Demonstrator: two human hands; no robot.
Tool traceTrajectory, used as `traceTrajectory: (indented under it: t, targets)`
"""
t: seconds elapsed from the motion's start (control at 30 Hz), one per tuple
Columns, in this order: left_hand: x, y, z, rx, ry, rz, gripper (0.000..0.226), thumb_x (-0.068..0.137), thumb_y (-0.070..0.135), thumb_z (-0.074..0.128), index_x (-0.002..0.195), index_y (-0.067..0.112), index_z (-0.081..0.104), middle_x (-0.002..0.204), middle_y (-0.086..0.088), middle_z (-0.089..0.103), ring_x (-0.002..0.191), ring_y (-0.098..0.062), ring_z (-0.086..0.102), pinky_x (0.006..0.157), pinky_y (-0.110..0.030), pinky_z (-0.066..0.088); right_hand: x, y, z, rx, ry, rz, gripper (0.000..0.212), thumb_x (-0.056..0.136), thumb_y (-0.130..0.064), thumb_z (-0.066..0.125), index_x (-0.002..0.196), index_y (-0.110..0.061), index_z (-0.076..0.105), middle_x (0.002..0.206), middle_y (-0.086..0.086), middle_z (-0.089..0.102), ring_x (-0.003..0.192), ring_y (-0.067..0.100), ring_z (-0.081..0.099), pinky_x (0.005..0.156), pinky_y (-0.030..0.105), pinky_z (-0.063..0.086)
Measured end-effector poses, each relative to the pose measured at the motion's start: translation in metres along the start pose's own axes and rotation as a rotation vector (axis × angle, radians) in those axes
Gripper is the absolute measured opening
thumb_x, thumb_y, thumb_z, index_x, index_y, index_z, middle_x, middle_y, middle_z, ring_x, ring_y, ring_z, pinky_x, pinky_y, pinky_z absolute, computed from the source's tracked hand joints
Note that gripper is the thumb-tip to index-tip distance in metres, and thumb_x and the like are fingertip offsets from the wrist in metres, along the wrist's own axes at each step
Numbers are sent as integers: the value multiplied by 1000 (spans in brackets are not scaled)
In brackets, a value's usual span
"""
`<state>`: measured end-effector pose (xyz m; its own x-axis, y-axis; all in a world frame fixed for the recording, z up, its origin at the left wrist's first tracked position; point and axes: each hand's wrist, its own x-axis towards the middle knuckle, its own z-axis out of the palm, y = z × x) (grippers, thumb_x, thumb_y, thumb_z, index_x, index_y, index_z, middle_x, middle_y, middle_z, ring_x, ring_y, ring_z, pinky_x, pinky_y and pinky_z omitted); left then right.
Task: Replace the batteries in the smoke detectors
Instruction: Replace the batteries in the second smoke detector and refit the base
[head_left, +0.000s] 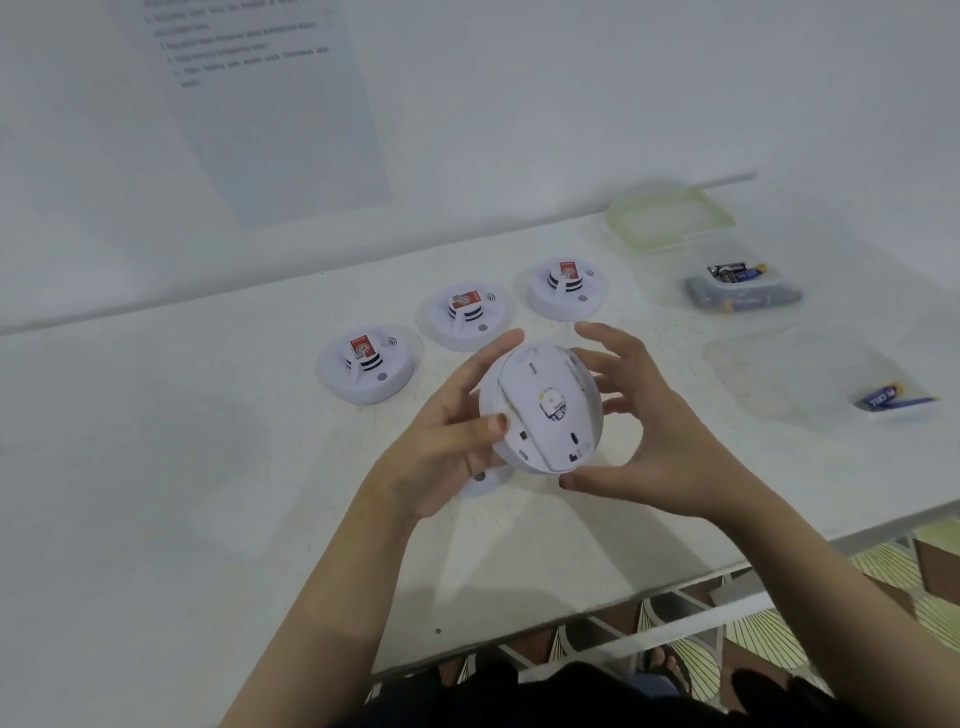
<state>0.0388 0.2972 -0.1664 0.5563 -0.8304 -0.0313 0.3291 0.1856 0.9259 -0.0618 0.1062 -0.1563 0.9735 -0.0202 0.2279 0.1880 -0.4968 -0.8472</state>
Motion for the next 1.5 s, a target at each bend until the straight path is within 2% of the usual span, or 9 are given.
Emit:
traceTrajectory:
  t: [0.23, 0.4, 0.57, 0.73, 0.9, 1.07, 1.13, 1.27, 1.5]
  targets:
    - [-3, 16, -8, 372, -57, -27, 99, 55, 10, 81, 143, 22, 38, 141, -2, 52, 130, -19, 50, 99, -33, 49, 5, -4, -9, 314, -134, 43, 73, 66, 9, 64, 130, -19, 43, 134, -4, 48, 104, 25, 58, 87, 44, 53]
    - [-6, 19, 2, 568, 27, -6, 107, 46, 14, 91, 140, 30, 41, 133, 4, 57, 124, -15, 55, 95, -44, 53, 9, -7, -7, 448, -141, 75, 58, 67, -17, 60, 125, -13, 55, 139, 2, 48, 120, 19, 54, 86, 34, 52]
    - [-7, 17, 11, 674, 103, 48, 107, 47, 3, 93, 138, 35, 45, 125, 12, 60, 116, -11, 59, 83, -43, 59, 12, -5, -1, 273, -145, 37, 65, 68, -16, 79, 129, -22, 56, 139, -4, 47, 132, 8, 40, 104, 29, 41]
    - [-9, 18, 10, 731, 113, 81, 101, 47, 4, 95, 135, 28, 51, 124, 9, 63, 116, -13, 60, 86, -41, 58, 16, -5, -2, 219, -190, 8, 63, 66, -18, 81, 125, -26, 59, 135, -7, 49, 130, 8, 41, 102, 24, 40]
    - [-9, 19, 6, 746, 80, 84, 99, 47, 2, 95, 134, 22, 52, 126, 4, 63, 118, -17, 59, 91, -39, 55, 20, -9, -6, 172, -282, 43, 63, 68, -14, 79, 126, -27, 59, 137, -4, 44, 131, 9, 40, 103, 33, 43]
    - [-8, 20, 3, 752, 112, 67, 101, 48, 2, 94, 135, 27, 50, 121, 11, 64, 115, -10, 60, 86, -31, 57, 22, -16, -15, -213, -194, -12, 71, 62, -37, 84, 125, -47, 53, 139, -17, 36, 132, 0, 30, 102, 21, 32]
    - [-7, 21, 1, 775, 113, 64, 102, 48, 5, 95, 136, 29, 49, 121, 13, 64, 115, -8, 60, 86, -29, 57, 22, -19, -18, -359, -138, -56, 67, 63, -37, 84, 122, -46, 54, 135, -19, 35, 126, -3, 30, 96, 15, 29]
    - [-5, 20, 0, 810, 101, 44, 102, 48, 8, 96, 136, 30, 49, 120, 13, 63, 113, -7, 61, 84, -26, 56, 21, -21, -21, -550, -130, -152, 58, 65, -46, 74, 119, -32, 56, 135, -11, 36, 123, 6, 34, 97, 25, 37]
    - [0, 18, 1, 823, 77, 44, 101, 49, 14, 96, 137, 26, 48, 123, 10, 64, 113, -10, 62, 91, -35, 56, 19, -25, -25, -594, -69, -234, 56, 64, -45, 64, 112, -19, 51, 117, -8, 47, 101, 9, 50, 77, 20, 45]
